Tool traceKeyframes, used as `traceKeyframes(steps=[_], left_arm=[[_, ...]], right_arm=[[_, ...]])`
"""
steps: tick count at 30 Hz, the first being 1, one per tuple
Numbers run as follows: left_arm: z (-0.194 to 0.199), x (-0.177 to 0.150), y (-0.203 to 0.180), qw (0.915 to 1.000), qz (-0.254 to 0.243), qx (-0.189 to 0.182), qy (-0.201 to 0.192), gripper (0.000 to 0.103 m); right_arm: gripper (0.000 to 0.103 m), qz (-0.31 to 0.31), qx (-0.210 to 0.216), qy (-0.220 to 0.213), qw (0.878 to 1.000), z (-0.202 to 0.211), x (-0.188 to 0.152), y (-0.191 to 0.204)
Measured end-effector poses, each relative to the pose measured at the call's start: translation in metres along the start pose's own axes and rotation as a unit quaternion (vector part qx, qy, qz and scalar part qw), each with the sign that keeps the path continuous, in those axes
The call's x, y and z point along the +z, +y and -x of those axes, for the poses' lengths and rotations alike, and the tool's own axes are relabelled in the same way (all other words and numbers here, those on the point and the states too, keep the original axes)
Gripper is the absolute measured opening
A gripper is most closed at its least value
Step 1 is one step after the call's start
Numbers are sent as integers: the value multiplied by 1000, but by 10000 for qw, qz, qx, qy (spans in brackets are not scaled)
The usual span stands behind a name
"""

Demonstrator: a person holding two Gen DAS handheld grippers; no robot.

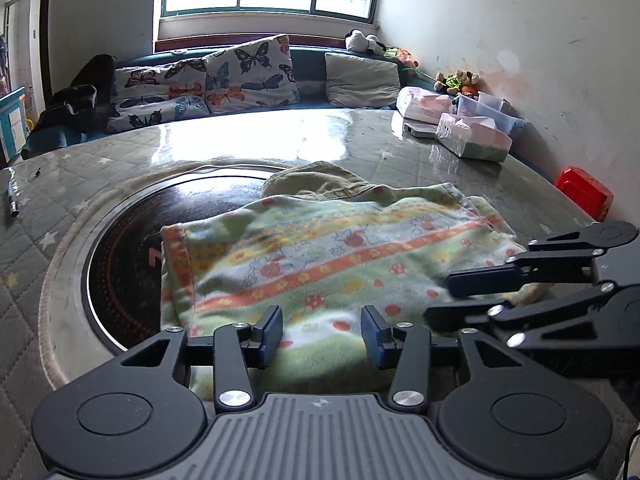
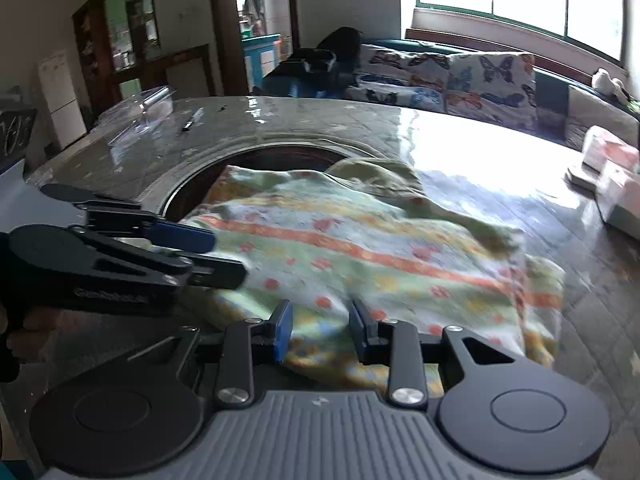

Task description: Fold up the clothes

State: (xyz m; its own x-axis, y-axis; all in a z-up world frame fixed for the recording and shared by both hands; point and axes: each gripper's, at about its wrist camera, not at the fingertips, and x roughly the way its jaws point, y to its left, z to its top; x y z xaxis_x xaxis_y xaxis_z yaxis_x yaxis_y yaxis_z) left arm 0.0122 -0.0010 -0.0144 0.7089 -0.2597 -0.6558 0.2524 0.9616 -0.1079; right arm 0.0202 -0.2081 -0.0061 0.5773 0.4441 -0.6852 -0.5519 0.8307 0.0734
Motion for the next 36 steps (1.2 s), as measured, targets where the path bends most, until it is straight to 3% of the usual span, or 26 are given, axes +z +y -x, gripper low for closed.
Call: traceKeyframes(steps=[8, 15, 21, 26, 31, 36], left_arm=[[9, -10, 16, 9991, 423, -9, -17, 53], [15, -7, 21, 9987, 513, 75, -21, 57], [16, -9, 30, 9981, 601, 153, 24, 58], [15, -4, 34, 9977, 631, 248, 42, 61], [12, 3, 36, 9973, 645, 352, 51, 72], [9, 10, 39, 9968, 659, 456, 60, 83]], right_arm=[[31, -315, -195, 49, 9993, 16, -19, -20], [32, -554, -376, -223, 9975, 28, -13, -38], [32, -825, -446, -113, 9955, 22, -20, -57], [37, -707, -550, -232, 9957, 25, -4, -59], [47, -657, -481, -360, 9960, 11, 17, -57], [50, -711, -436, -252, 9962, -11, 21, -57]])
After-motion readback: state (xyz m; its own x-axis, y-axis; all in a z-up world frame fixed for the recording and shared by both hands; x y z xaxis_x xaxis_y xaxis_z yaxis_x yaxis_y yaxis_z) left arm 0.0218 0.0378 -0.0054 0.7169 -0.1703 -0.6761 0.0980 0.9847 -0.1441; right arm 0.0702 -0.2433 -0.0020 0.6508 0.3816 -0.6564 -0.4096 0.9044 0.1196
